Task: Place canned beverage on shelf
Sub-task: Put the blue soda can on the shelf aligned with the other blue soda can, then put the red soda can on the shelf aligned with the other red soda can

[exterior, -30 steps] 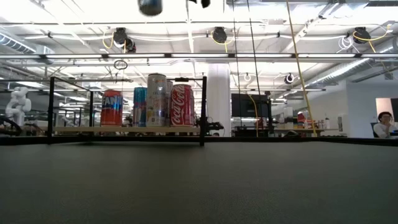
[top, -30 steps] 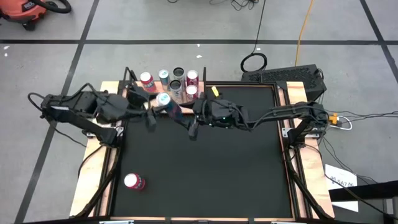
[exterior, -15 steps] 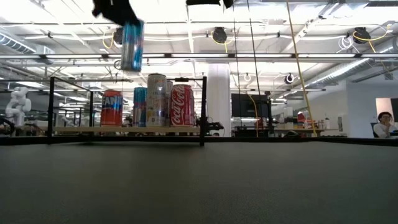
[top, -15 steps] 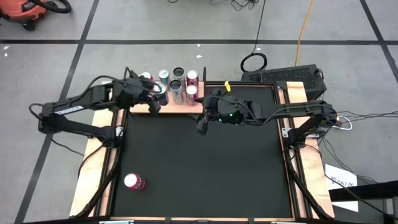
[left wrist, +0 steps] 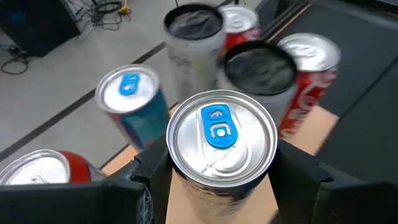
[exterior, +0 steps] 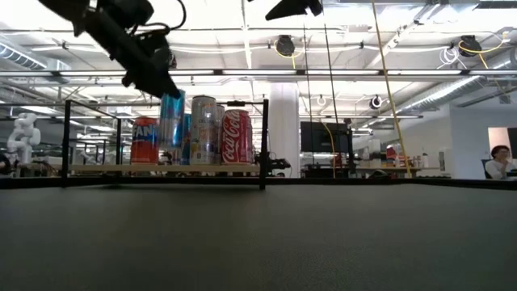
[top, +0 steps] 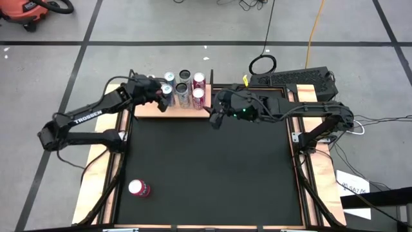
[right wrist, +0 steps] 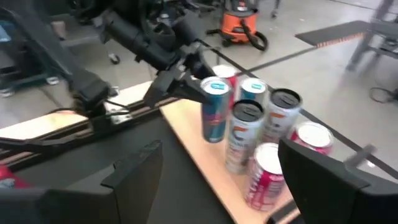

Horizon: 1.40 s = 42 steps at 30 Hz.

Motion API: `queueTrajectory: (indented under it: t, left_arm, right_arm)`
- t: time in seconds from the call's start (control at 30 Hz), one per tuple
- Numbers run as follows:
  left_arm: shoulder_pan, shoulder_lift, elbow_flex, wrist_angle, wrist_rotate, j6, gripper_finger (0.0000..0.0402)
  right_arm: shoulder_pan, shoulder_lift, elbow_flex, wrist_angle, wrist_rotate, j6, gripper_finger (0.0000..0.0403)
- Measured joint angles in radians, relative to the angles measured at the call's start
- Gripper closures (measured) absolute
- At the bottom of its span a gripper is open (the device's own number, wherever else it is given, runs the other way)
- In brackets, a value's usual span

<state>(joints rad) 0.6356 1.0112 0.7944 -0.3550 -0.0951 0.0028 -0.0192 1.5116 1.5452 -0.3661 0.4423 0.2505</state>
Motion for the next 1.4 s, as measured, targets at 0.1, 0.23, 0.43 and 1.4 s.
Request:
queueTrajectory:
  t: [0.1,0.23,0.43,1.4]
  left_arm:
    - [0.052,0.007,-0.039,0.061,0.029,0.028,0.0199]
    - [0.105,0.023,-0.084,0.129,0.093,0.034,0.0199]
    - [0.136,0.073,-0.089,0.140,0.125,0.060,0.0199]
    - [0.119,0.091,0.116,-0.100,0.093,0.031,0.0090]
  right_arm:
    - [-0.001,0.000,0.000,-0.013,0.004,0.006,0.0096]
    - [-0.008,0.000,0.000,-0.013,0.004,0.016,0.0096]
    - [-0.027,0.000,0.000,-0.013,0.006,0.018,0.0096]
    - [-0.047,-0.056,-0.001,-0.080,0.002,0.026,0.0096]
